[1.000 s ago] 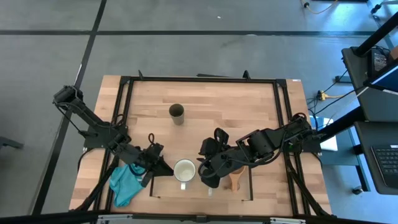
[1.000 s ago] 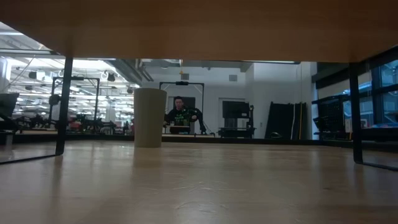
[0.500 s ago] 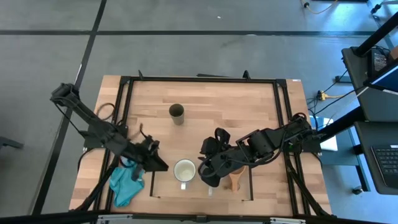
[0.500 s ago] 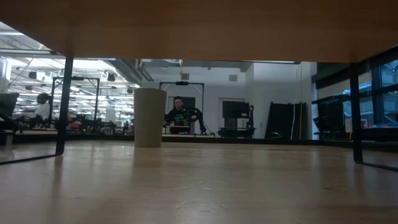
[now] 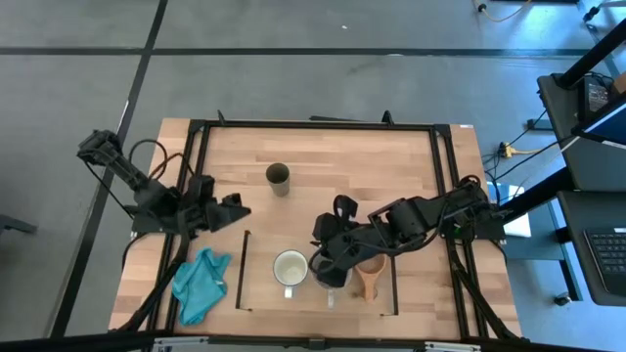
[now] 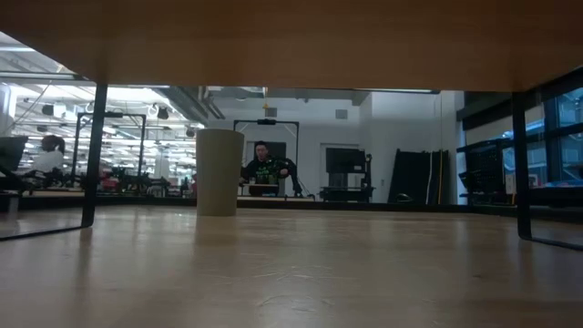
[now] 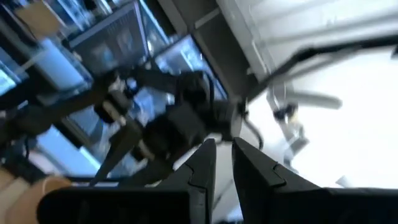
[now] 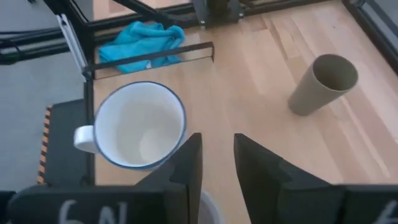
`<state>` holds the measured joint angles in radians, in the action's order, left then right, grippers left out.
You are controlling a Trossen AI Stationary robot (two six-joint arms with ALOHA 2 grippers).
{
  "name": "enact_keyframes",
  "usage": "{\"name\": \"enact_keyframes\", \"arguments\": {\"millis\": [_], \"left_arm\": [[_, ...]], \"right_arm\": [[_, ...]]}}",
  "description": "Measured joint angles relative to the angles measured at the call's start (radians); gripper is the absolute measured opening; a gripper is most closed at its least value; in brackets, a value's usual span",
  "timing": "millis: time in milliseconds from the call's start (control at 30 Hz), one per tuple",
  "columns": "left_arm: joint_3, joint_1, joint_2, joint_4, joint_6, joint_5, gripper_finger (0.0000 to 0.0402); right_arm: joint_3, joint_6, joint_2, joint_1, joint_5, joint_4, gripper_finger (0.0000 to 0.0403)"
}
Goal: Stack small to large cups/mugs on shelf
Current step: Put the gray cup on the shelf
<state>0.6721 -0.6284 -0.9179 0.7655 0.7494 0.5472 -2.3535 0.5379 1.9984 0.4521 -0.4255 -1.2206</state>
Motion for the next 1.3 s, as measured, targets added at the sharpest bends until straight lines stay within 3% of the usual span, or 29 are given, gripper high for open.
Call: {"name": "enact_keyframes", "arguments": {"millis": [367,533,633,800,867,1033,1200,1300], "left_arm": [[0.000,0.039,-0.065,0.048,-0.017,0.118,0.0047],[0.014,0.098,-0.054,0.016,-0.063,0.004,0.0047],[0.064,0.180,0.024,-0.243,-0.110,-0.061,0.0047],[0.313,0.406,0.107,-1.233,-0.050,-0.115,0.0047],[0.399,0.484,0.093,-1.488,-0.092,-0.187,0.0047],[0.467,0.637,0.042,-1.717,-0.348,-0.235,0.0050],[0.457,0.819,-0.055,-1.719,-0.504,-0.257,0.0074],[0.458,0.938,-0.138,-1.667,-0.502,-0.372,0.0091]], "right_arm": [[0.000,-0.022,-0.007,-0.055,0.000,-0.011,0.0094],[-0.002,-0.023,-0.017,-0.099,-0.001,0.041,0.0094],[-0.002,-0.010,-0.019,-0.140,0.000,0.068,0.0094],[-0.002,0.048,-0.034,-0.227,-0.001,0.046,0.0094],[-0.002,0.072,-0.043,-0.262,-0.009,0.041,0.0095],[-0.002,0.090,-0.055,-0.342,-0.028,0.016,0.0125],[-0.002,0.115,-0.055,-0.403,-0.027,0.001,0.0179],[-0.002,0.116,-0.055,-0.424,-0.027,0.002,0.0208]]}}
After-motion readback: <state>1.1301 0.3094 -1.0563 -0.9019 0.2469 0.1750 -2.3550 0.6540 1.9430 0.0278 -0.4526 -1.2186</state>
